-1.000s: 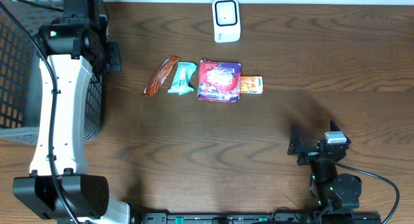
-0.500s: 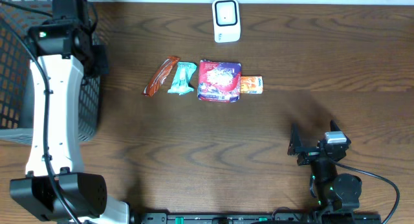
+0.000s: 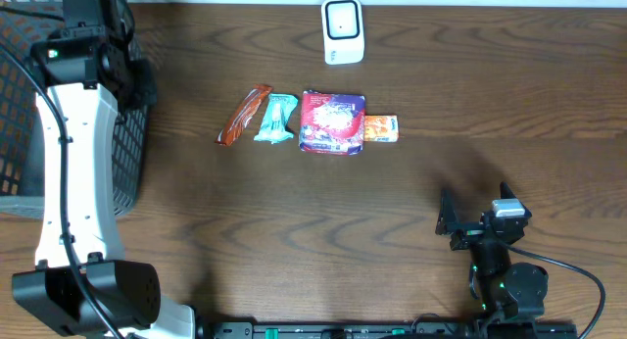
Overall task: Scan the item barcode
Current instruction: 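Raise the left gripper away from the items and hold it above the basket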
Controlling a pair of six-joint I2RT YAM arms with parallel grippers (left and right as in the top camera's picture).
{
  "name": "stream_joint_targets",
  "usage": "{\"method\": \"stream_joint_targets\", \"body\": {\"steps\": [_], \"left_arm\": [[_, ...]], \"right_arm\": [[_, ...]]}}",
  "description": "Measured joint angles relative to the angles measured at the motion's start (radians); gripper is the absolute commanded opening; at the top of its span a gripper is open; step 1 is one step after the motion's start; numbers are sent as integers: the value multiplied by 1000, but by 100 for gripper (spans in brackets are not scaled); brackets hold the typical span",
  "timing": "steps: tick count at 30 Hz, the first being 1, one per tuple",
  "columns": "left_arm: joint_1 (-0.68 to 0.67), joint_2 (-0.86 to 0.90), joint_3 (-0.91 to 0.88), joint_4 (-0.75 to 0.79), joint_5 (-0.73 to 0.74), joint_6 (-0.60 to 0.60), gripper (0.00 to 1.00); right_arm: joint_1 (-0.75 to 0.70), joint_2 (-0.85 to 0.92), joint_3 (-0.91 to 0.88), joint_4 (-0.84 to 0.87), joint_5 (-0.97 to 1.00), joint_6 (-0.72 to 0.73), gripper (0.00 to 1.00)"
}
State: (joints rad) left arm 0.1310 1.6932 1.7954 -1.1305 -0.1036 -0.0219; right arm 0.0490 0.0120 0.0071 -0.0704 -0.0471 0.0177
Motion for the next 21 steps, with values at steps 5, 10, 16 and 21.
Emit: {"method": "stream_joint_targets", "body": {"steps": [5,10,16,21], "left_arm": [[0,0,0,79,41,-1,7],[0,1,0,97,55,-3,8],[0,-5,0,100,90,-5,23],[0,-73,0,104,189,-3,48]], "right_arm": [[0,0,0,0,0,0,99],[0,0,0,0,0,0,99],[0,0,0,0,0,0,99],[0,0,0,0,0,0,99]]}}
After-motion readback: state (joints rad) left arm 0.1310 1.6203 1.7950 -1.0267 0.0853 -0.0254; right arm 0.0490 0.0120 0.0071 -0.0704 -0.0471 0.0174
